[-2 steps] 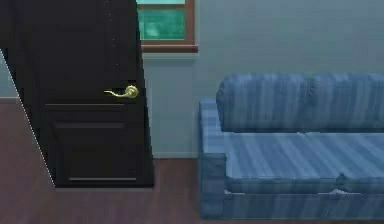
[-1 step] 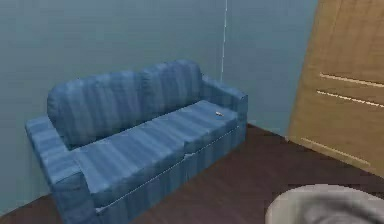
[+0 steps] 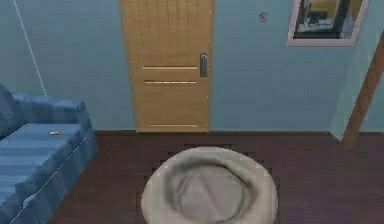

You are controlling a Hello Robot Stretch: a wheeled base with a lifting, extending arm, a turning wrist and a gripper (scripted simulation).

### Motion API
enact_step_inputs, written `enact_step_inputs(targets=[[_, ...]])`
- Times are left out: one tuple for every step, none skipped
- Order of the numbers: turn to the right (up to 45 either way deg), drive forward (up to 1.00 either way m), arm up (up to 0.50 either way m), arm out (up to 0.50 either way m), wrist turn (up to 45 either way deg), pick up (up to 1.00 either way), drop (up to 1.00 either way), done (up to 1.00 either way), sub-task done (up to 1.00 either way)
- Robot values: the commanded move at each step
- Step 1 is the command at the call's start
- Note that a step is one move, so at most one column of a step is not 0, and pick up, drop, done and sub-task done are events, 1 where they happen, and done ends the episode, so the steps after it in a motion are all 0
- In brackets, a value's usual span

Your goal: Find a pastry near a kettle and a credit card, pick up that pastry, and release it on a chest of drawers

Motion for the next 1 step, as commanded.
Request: enact_step_inputs(targets=[[45.0,0.00,0.00,0.00,0.0,0.00,0.00,0.00,0.00]])
